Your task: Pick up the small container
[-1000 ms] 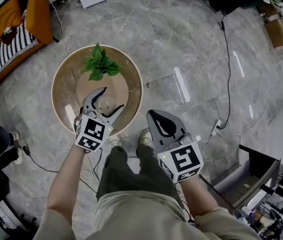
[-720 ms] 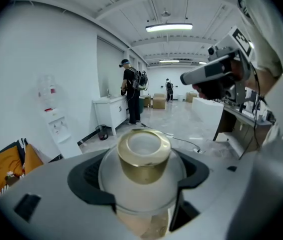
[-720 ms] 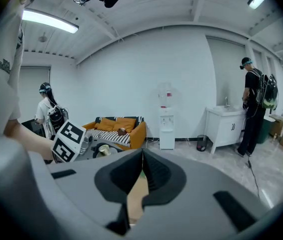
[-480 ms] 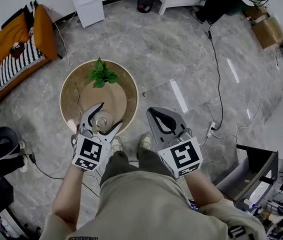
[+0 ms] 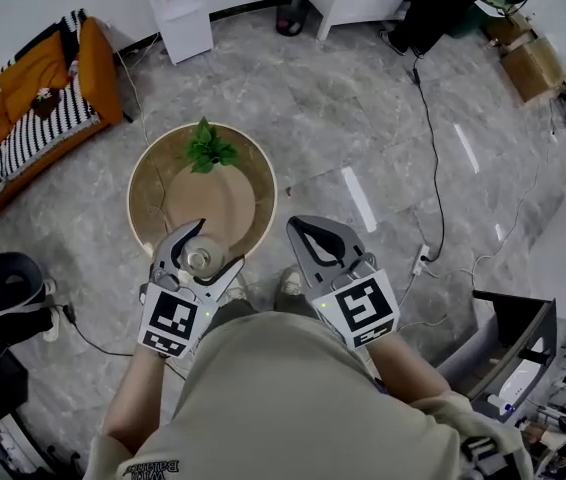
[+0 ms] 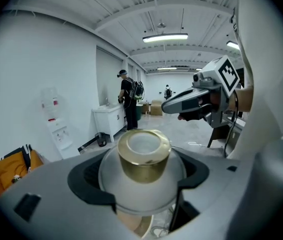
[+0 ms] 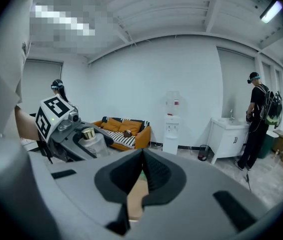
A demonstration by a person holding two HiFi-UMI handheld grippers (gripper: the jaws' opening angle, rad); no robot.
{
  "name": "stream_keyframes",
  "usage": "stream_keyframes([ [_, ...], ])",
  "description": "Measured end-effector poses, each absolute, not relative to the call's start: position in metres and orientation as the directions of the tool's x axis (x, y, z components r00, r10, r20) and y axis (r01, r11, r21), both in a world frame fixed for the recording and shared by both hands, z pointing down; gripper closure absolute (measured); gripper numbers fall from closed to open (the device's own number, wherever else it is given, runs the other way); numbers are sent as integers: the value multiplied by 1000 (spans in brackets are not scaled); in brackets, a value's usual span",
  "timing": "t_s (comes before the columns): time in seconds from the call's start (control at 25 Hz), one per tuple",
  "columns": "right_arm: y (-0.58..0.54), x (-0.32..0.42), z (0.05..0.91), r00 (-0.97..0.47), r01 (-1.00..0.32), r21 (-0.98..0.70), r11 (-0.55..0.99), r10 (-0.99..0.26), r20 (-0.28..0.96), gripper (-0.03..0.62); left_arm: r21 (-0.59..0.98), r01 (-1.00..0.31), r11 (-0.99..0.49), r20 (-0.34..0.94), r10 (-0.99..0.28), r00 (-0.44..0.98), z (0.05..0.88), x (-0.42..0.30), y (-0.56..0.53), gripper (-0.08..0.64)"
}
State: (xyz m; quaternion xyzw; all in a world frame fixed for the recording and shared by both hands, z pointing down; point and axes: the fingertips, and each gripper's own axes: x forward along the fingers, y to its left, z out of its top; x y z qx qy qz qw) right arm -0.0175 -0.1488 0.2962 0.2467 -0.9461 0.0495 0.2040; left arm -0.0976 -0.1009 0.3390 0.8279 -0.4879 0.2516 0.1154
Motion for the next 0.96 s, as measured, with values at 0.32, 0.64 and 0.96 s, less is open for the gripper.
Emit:
stream_keyframes([
  [0.32, -148, -20, 275, -813, -469, 32, 883, -446, 374, 595, -95, -865, -492, 517, -767, 380, 313, -99, -91, 224],
  [0.64, -156, -29, 260, -822, -464, 48, 884, -451, 348, 595, -102, -866, -490, 491, -781, 385, 297, -100, -98, 224],
  [0.96, -168, -17, 260, -797, -501, 70, 863, -491, 352, 595, -103, -857, -505, 492, -775, 397, 292, -95, -104, 223],
])
